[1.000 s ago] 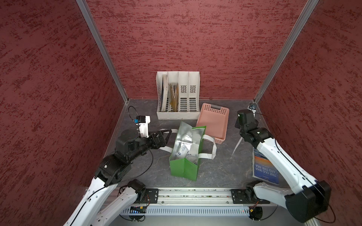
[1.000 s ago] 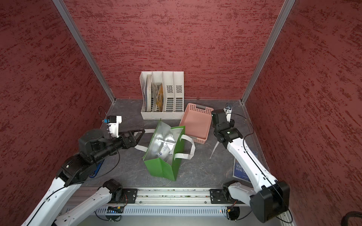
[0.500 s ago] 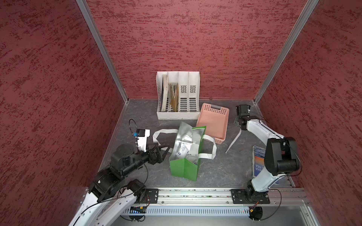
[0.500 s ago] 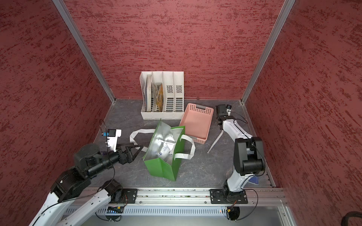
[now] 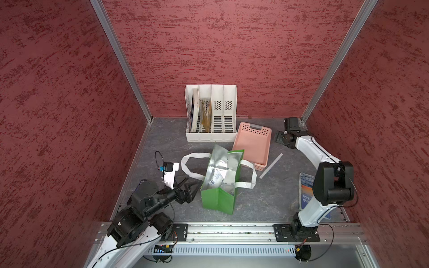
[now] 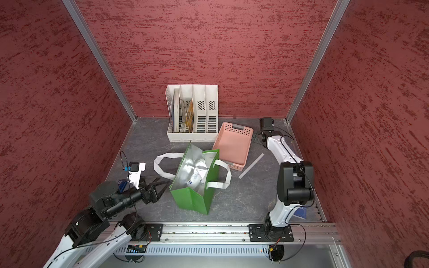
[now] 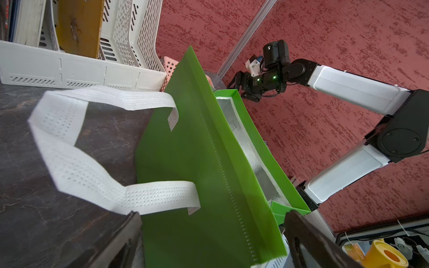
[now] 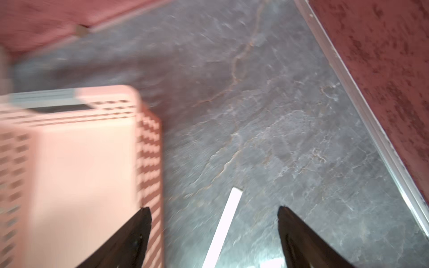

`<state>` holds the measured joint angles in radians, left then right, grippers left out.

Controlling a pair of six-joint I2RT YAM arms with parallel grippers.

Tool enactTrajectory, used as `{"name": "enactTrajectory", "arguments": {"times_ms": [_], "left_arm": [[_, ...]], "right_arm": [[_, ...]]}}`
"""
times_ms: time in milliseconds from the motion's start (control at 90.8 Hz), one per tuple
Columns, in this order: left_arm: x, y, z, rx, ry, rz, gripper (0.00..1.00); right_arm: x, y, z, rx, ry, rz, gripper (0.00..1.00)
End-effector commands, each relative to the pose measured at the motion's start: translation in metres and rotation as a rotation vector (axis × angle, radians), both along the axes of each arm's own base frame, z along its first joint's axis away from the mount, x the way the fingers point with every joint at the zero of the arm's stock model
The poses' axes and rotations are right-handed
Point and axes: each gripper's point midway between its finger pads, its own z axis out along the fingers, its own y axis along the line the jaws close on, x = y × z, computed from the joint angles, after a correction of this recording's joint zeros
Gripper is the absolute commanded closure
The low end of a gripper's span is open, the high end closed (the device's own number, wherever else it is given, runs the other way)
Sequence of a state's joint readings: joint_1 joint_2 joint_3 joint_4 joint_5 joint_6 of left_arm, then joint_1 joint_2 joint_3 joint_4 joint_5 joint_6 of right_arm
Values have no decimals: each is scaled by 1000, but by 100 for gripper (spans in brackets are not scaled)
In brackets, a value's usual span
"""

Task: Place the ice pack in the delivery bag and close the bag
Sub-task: Place the adhesive seal at the center of the board, then adjust the delivery bag at the center of the board.

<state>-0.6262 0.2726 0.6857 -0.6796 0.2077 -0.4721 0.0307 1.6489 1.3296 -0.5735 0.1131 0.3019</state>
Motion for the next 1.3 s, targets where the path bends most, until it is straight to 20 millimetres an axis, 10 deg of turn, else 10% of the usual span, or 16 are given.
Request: {"name": "enactTrajectory", "arguments": {"times_ms": [0,209,364,760,1102,1289], "left_arm": [[-3,-5,14,-22,-94,-40,0],[4,-17,3,9,-71,-59,0],[3,-15,8,32,-100,-49,0],[15,-19,-6,152,-37,-5,7],[25,-23,-1,246,-75,34,76],[49,-11,12,289,-114,183,100]], "right_arm": [[-24,73,73,138,-149,340,10],[-101,223,139,31,-241,910,11],[-140,267,137,72,-180,1139,16],[-150,292,77,-186,36,1271,22],[-141,276,80,-310,41,1194,100],[-144,265,104,-284,0,1100,100]]}}
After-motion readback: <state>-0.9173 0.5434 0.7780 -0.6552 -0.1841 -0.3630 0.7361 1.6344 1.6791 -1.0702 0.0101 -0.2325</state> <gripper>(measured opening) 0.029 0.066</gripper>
